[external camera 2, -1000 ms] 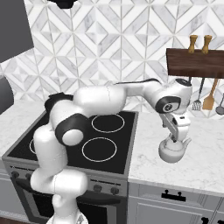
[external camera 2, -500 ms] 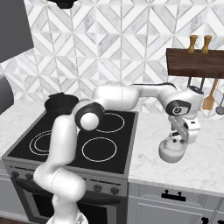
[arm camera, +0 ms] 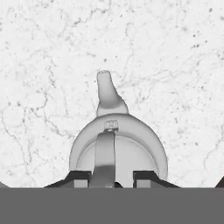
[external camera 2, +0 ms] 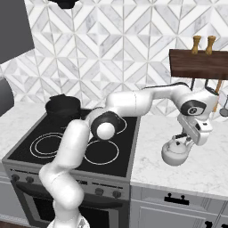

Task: Pick the kettle from the counter and place it on a stove burner. Then turn the burner on.

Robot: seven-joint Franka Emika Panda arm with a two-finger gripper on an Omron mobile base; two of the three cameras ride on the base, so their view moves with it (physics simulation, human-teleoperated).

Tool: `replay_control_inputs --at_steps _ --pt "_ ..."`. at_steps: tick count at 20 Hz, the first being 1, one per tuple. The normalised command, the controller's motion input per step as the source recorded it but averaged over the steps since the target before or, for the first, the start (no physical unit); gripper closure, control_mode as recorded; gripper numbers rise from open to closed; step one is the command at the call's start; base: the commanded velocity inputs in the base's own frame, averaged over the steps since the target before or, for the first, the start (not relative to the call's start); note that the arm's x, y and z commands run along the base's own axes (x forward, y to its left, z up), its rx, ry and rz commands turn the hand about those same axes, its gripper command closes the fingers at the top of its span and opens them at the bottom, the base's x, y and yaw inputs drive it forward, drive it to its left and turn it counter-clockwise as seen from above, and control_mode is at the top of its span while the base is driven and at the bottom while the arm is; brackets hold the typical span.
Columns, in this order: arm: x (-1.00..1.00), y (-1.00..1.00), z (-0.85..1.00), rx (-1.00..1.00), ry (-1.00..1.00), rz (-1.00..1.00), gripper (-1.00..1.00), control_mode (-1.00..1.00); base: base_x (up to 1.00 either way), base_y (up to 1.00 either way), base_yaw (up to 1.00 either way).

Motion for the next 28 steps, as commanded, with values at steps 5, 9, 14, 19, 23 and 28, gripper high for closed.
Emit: replay_control_inputs --at_steps 5,9,14,19,23,28 --pt "0.0 0.0 0.0 0.0 0.0 0.0 1.0 -1.0 0.0 0.0 0.0" --pt "-0.26 0.26 0.0 0.0 -0.06 0.0 1.0 -1.0 0.0 0.0 0.0" --pt "-0.63 0.73 0.0 -0.03 -0.18 0.0 1.0 -1.0 0.0 0.0 0.0" --pt "-0.62 0.99 0.02 -0.05 -0.2 -0.01 1.0 -1.0 0.0 0.0 0.0" --pt "-0.36 1.0 0.18 -0.12 -0.12 -0.04 1.0 -1.0 0.0 0.0 0.0" --pt "-0.05 1.0 0.49 -0.15 0.06 -0.04 1.0 -1.0 0.0 0.0 0.0"
